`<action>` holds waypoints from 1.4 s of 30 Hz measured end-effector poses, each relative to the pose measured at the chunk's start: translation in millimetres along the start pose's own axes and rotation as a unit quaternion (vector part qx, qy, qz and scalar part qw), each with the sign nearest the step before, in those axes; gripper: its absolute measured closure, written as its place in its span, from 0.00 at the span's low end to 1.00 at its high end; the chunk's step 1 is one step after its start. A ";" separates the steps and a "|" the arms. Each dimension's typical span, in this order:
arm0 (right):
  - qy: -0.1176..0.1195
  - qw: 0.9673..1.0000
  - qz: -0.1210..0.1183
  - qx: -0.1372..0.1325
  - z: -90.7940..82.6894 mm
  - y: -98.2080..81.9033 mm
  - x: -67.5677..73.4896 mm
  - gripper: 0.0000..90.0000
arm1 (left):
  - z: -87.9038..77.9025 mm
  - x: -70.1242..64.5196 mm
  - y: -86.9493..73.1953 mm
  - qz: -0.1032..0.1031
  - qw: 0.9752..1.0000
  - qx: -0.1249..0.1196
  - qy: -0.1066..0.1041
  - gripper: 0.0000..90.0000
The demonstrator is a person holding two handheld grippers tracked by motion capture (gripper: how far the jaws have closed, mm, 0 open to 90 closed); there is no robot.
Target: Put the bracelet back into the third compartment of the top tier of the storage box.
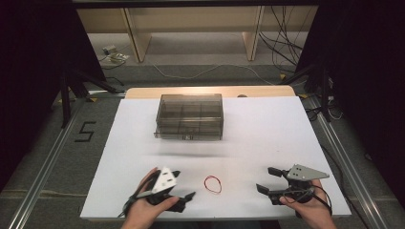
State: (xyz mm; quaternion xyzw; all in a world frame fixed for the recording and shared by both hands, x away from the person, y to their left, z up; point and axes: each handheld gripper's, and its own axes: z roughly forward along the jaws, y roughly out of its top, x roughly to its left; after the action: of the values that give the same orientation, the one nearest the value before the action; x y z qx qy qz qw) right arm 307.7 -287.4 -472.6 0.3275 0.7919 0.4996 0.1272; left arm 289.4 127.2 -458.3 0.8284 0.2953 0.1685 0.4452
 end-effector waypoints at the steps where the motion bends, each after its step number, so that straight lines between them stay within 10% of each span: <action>1: 0.000 1.000 0.000 0.000 0.0 0.0 0.0 0.23 | -4.5 3.8 -7.6 -0.009 1.000 -0.002 0.006 0.17; 17: 0.038 0.997 -0.064 0.022 38.8 20.6 28.2 0.33 | -9.3 25.2 -23.5 -0.037 0.999 0.004 0.017 0.18; 24: 0.058 0.992 -0.102 0.055 69.4 30.4 43.4 0.56 | -9.1 28.1 -24.3 -0.038 0.999 -0.001 0.026 0.19; 42: 0.109 0.977 -0.134 0.125 122.4 34.5 70.1 0.74 | -6.8 30.5 -27.7 -0.033 0.999 0.013 0.030 0.20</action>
State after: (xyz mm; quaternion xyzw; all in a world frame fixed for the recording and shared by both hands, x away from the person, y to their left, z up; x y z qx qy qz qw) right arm 333.1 -145.5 -491.0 0.1755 0.8939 0.4075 0.0643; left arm 299.7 162.9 -477.2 0.8182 0.3381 0.1749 0.4309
